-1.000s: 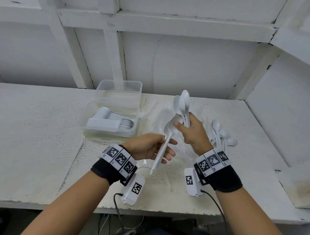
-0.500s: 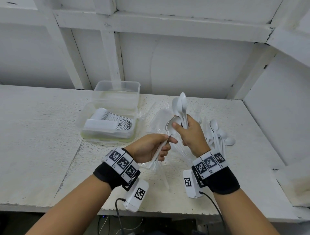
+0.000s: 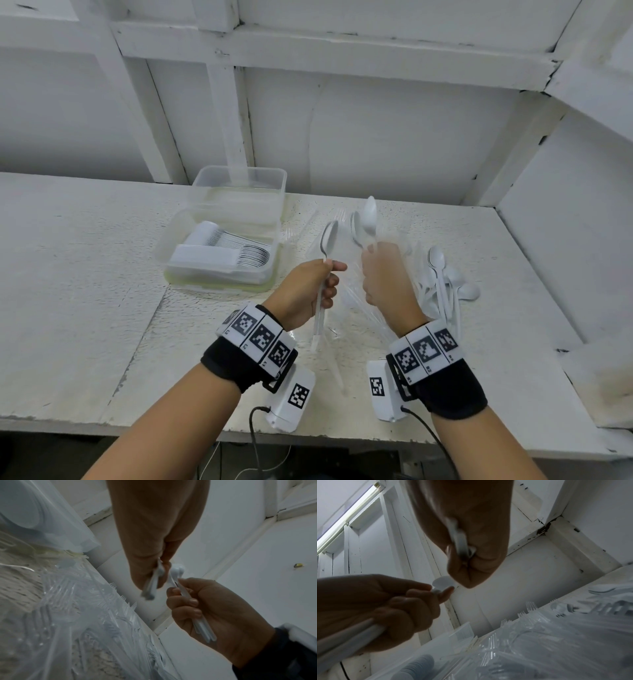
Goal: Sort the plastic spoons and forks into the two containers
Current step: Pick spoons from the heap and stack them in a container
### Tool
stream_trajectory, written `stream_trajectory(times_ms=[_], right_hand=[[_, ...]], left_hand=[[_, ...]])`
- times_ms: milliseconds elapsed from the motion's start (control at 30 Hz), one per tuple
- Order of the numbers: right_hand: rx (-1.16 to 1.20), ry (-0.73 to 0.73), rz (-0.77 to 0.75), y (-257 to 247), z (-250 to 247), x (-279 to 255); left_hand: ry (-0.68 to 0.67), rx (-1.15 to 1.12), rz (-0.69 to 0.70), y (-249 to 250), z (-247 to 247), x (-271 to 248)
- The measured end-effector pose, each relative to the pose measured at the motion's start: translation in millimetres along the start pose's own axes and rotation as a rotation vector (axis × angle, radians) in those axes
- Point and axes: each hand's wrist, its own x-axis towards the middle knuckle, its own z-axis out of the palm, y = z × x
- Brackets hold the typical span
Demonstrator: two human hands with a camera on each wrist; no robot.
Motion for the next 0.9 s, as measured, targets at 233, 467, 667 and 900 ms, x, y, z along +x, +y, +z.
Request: stream_trajectory(times_ms=[233, 467, 667, 900], right_hand=[[-0.112, 0.06, -0.148, 10, 14, -11], [-0.278, 0.154, -0.306, 9, 22, -17], [-0.339, 0.142, -0.284, 9, 20, -17], [-0.258, 0.105, -0.244, 3, 11, -17]], left_hand=[[0.047, -0.048, 0.095, -8, 7, -1], [-0.011, -0.083, 0.136, -9, 7, -6], [-0.062, -0.102, 0.1, -7, 3, -9], [0.02, -0.004, 0.109, -10, -5, -7]])
